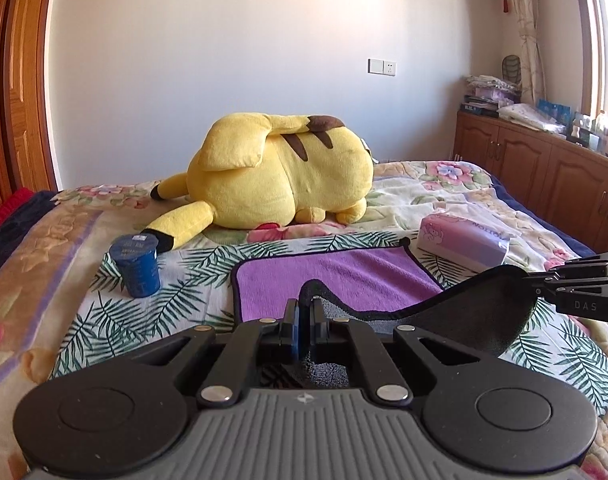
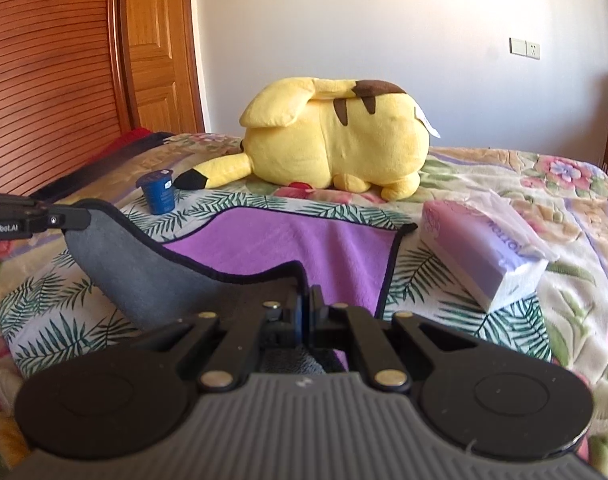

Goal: Fold towel

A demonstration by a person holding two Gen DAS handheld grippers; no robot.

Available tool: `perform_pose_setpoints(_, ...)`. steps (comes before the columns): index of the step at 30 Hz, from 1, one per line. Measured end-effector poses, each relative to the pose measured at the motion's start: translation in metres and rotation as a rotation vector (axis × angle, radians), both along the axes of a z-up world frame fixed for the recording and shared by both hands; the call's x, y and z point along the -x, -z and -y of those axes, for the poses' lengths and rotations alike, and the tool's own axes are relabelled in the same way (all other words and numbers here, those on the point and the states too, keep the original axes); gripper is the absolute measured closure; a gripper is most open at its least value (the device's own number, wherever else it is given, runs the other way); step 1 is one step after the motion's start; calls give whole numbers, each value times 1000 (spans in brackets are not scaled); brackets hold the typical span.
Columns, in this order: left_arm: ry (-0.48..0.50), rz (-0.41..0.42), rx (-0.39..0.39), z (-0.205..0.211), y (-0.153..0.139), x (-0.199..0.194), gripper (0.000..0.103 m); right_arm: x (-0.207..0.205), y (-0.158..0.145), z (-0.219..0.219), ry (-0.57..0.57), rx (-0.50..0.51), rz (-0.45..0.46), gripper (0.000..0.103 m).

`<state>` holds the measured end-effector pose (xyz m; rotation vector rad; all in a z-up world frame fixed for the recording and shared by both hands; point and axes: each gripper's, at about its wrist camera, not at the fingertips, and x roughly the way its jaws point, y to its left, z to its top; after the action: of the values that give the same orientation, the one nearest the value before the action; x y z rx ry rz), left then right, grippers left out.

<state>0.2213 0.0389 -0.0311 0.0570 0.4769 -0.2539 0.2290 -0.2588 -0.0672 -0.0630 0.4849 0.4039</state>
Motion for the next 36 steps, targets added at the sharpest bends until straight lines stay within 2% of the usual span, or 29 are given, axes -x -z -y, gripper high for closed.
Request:
perform_pose_setpoints(6, 34, -7, 8, 1, -3, -12, 103, -7, -5, -1, -9, 19, 30, 99)
perform_pose_setpoints(19, 55, 33, -37, 4, -15, -32, 103, -19, -20, 0, 3, 39, 85, 99)
perform_pose_setpoints(25, 70, 51, -76, 4, -26, -46, 103, -26, -33, -8, -22, 97, 94, 99)
perform_pose_setpoints(36, 52, 78, -72, 6, -38, -67, 103, -48, -46, -14, -21, 149, 114, 99)
